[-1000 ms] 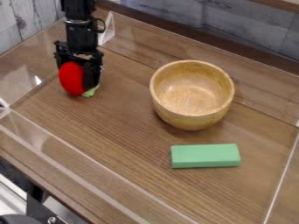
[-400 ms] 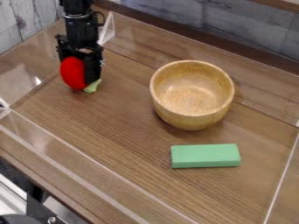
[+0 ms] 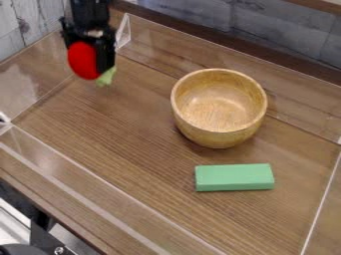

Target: Move the red fruit to the right

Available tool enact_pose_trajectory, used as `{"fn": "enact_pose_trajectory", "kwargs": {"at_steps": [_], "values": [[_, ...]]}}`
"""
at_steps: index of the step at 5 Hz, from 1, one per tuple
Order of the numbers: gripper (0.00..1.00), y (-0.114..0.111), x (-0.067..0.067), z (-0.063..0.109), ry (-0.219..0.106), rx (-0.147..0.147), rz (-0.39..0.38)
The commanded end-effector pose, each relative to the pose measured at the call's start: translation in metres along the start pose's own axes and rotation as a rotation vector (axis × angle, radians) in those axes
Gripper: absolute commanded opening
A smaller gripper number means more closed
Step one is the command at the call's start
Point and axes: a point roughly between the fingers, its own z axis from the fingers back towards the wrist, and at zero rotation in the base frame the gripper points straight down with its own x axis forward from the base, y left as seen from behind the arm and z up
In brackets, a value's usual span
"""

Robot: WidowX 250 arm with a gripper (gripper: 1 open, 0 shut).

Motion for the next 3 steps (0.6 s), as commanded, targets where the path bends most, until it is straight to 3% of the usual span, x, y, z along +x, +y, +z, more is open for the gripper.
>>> {"fn": "enact_pose_trajectory", "kwargs": {"at_steps": [1,2,3], "values": [[0.00,-0.013,0.010,0.064,-0.103,0.037,-0.036],[0.00,-0.034,0.017,0.082,-0.105,0.038,-0.107],[0.00,-0.057,0.028,0.083,-0.097,0.042,-0.184]]}}
